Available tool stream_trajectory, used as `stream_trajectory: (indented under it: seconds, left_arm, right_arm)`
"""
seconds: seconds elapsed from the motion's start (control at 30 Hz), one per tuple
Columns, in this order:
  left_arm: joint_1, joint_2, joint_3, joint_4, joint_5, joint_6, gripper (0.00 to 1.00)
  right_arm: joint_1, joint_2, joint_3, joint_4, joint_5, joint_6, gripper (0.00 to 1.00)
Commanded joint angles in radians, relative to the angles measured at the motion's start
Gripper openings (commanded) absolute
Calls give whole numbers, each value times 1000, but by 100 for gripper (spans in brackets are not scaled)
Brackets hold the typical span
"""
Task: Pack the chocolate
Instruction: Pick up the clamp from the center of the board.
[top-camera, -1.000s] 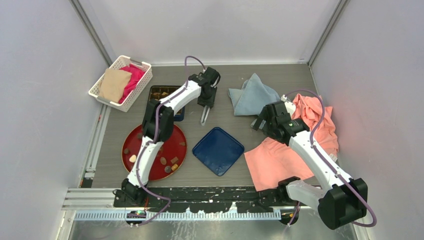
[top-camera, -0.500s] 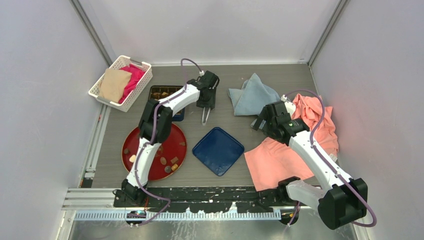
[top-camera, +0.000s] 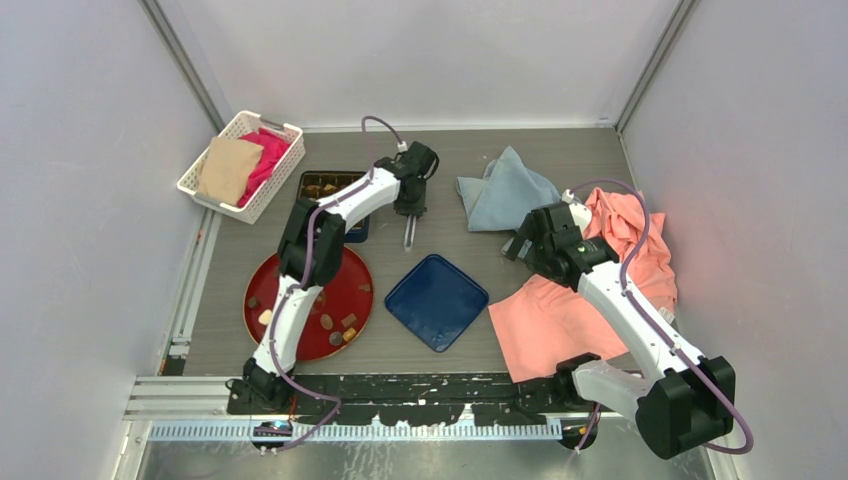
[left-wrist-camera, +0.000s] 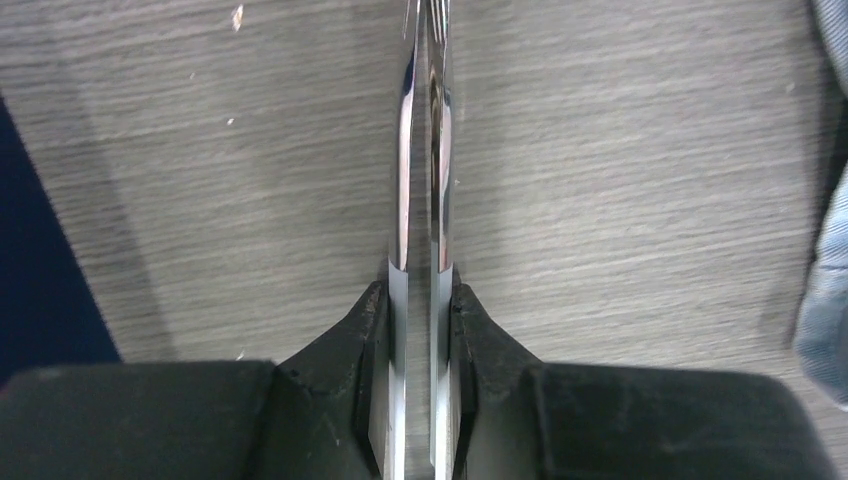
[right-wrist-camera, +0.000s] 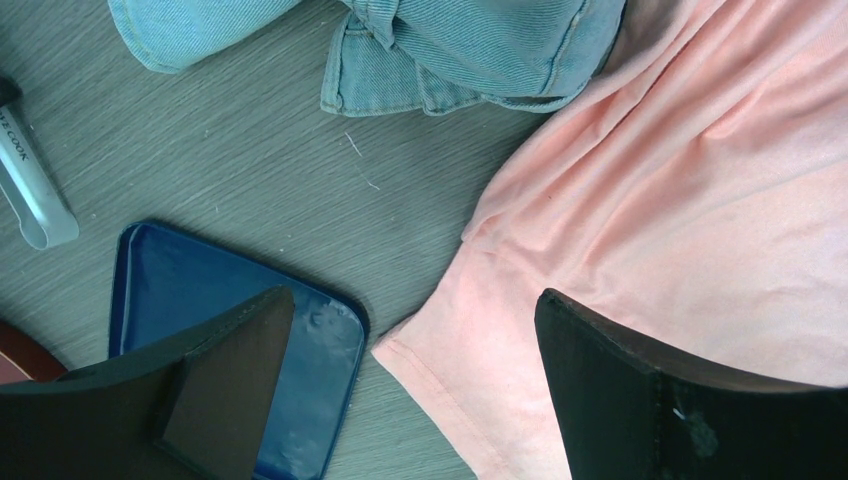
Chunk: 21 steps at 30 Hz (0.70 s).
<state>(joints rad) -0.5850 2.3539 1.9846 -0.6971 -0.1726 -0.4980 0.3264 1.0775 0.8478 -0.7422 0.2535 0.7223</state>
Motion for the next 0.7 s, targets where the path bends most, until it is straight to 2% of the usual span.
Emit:
stream_trajectory:
  seconds: [0.0, 0.17, 0.27, 0.33, 0.47, 0.53, 0.67]
  left_arm:
    - [1, -31, 62, -124, -60, 62, 1]
    - [2, -151, 112, -246, -65, 160, 0]
    - [1, -245, 86, -369, -69, 177, 0]
    - [1, -350, 7, -424, -68, 172, 0]
    - [0, -568, -250, -491, -79, 109, 0]
    - [1, -672, -386, -527, -77, 61, 0]
    - [1, -850, -552, -638, -42, -80, 1]
  right_arm:
    - [2, -18, 48, 4, 26, 15, 96]
    - [3, -9, 45, 21, 14, 15, 96]
    - [2, 3, 44, 35, 5, 16, 96]
    - [2, 9, 43, 44, 0, 17, 96]
    - [3, 27, 45, 64, -19, 13, 96]
    - [3, 36, 52, 68, -26, 11, 96]
    - [3, 59, 57, 91, -45, 10, 96]
